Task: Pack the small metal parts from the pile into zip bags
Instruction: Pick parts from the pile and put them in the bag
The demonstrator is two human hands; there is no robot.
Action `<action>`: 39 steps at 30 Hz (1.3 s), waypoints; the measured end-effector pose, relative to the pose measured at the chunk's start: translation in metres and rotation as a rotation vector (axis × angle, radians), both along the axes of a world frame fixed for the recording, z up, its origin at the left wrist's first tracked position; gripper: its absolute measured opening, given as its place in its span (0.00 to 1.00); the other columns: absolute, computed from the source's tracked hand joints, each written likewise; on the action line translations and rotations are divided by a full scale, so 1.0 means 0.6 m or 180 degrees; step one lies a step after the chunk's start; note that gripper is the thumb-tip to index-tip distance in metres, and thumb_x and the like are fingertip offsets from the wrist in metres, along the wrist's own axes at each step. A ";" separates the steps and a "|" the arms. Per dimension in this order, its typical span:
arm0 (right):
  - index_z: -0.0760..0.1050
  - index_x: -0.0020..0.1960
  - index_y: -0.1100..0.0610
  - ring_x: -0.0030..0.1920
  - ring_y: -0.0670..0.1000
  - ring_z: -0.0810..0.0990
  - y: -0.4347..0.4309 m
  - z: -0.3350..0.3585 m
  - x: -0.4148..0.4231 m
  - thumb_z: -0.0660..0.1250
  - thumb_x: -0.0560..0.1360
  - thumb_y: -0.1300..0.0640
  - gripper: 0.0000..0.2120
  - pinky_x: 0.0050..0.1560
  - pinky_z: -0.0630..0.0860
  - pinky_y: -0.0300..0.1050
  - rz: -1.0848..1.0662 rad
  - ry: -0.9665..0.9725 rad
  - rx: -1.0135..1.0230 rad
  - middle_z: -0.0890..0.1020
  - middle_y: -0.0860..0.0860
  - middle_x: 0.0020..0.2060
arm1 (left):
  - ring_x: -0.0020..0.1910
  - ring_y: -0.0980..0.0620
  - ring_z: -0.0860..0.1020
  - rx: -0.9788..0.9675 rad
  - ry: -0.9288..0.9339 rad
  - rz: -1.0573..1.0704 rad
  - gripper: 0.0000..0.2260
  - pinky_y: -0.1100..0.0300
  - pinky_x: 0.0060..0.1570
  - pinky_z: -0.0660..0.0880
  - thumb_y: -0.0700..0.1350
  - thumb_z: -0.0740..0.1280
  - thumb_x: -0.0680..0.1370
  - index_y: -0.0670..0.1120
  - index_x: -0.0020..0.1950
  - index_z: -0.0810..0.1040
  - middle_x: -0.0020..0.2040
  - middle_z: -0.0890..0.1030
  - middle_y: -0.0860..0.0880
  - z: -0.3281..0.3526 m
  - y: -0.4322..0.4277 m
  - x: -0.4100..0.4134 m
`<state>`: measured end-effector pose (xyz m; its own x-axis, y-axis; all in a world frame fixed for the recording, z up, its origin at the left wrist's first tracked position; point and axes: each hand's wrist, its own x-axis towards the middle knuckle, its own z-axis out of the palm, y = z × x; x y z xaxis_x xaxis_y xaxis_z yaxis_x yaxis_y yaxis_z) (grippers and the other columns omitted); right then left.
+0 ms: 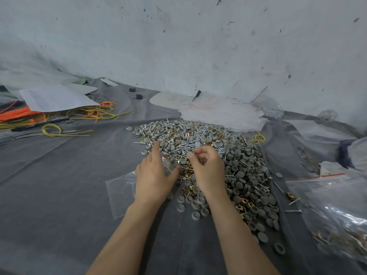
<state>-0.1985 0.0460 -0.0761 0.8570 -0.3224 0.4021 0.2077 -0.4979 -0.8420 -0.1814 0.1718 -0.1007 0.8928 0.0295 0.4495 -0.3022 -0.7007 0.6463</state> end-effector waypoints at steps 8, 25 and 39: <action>0.80 0.50 0.56 0.48 0.42 0.81 0.023 0.000 -0.001 0.64 0.78 0.62 0.06 0.53 0.77 0.38 0.0915 0.0226 0.0099 0.84 0.48 0.45 | 0.62 0.42 0.73 0.0016 -0.0062 -0.0042 0.37 0.47 0.59 0.68 0.50 0.71 0.73 0.43 0.76 0.56 0.63 0.76 0.44 0.001 -0.004 -0.003; 0.72 0.58 0.52 0.62 0.53 0.68 0.022 -0.027 0.011 0.59 0.79 0.57 0.09 0.65 0.58 0.53 -0.0311 0.0831 -0.2497 0.74 0.49 0.57 | 0.62 0.41 0.73 -0.0057 -0.0039 0.0166 0.38 0.47 0.61 0.68 0.53 0.72 0.72 0.45 0.76 0.56 0.62 0.77 0.45 0.000 0.000 0.000; 0.72 0.59 0.52 0.62 0.54 0.68 0.024 -0.021 0.007 0.58 0.79 0.56 0.10 0.64 0.58 0.54 -0.0164 0.0971 -0.2575 0.76 0.50 0.57 | 0.62 0.42 0.73 -0.0027 0.0005 0.0132 0.39 0.47 0.61 0.68 0.52 0.72 0.73 0.44 0.76 0.55 0.63 0.77 0.45 0.001 0.000 -0.001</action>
